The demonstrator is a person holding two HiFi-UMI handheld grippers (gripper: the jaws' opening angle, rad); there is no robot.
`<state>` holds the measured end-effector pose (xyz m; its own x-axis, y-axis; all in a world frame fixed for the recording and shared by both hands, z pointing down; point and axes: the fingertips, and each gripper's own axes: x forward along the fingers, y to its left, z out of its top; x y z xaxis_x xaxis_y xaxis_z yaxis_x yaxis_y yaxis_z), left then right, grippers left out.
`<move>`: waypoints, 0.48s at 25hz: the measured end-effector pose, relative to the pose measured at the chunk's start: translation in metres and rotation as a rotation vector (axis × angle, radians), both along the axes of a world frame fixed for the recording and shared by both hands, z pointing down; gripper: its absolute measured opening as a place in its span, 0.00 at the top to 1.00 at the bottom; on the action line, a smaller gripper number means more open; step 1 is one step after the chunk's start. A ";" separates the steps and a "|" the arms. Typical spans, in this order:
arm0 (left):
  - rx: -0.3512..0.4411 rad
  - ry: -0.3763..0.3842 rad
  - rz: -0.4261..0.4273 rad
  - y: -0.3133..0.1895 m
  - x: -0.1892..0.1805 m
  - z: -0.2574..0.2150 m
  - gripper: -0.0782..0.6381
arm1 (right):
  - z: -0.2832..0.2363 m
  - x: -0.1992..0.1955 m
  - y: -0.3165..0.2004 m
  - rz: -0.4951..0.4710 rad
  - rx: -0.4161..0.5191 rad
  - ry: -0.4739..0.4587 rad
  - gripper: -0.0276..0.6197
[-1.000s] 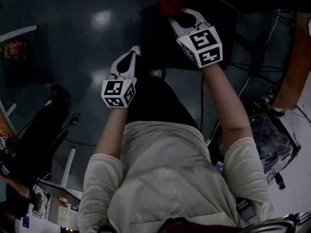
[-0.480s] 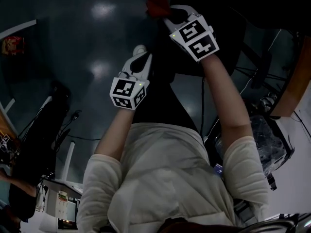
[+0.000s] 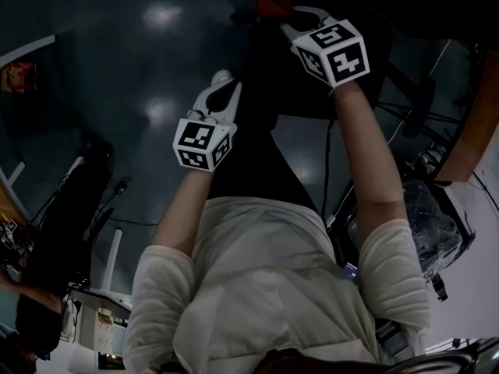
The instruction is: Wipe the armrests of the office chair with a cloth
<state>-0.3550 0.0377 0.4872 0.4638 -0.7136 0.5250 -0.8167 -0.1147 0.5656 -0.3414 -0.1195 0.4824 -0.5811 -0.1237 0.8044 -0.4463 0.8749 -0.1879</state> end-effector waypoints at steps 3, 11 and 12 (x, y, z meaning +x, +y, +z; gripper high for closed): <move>0.008 -0.011 -0.005 0.002 0.000 -0.001 0.88 | -0.002 0.020 -0.006 0.081 0.001 0.012 0.89; 0.061 -0.092 -0.077 0.017 -0.012 -0.029 0.88 | -0.055 0.047 0.018 0.272 0.157 -0.101 0.89; 0.072 -0.103 -0.093 0.020 -0.015 -0.036 0.87 | -0.064 0.044 0.028 0.292 0.175 -0.126 0.89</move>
